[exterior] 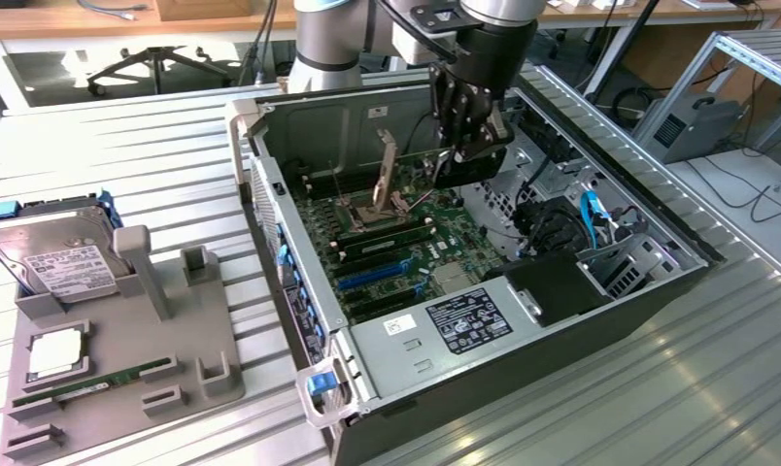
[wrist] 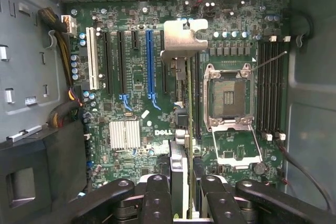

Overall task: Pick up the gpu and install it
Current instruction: 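Insert the gpu into the slot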

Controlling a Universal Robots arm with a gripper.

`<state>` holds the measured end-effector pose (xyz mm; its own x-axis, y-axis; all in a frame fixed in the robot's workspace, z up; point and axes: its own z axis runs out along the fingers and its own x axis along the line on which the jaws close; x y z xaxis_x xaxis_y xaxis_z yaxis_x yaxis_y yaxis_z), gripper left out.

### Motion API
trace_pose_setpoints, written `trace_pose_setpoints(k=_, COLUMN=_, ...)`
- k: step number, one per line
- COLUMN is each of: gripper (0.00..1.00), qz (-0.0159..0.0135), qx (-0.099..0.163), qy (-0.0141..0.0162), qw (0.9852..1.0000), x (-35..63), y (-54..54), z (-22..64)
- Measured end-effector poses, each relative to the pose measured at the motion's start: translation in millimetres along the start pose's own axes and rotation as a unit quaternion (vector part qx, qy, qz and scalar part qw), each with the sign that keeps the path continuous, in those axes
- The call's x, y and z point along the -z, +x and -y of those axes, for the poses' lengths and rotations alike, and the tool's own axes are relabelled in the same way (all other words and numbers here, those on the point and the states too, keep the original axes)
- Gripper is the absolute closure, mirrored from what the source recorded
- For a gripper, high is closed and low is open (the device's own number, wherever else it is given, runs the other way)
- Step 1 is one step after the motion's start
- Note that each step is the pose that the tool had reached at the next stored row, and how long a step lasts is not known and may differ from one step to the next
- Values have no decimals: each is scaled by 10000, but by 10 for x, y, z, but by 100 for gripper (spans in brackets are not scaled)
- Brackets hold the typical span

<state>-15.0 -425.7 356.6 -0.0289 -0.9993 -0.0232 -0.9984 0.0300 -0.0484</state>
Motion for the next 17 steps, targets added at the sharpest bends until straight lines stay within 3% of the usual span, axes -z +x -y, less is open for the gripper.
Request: trace_pose_setpoints(k=17, gripper=73, qz=0, qx=0, qy=0, qw=10000, x=-9, y=54, z=-1)
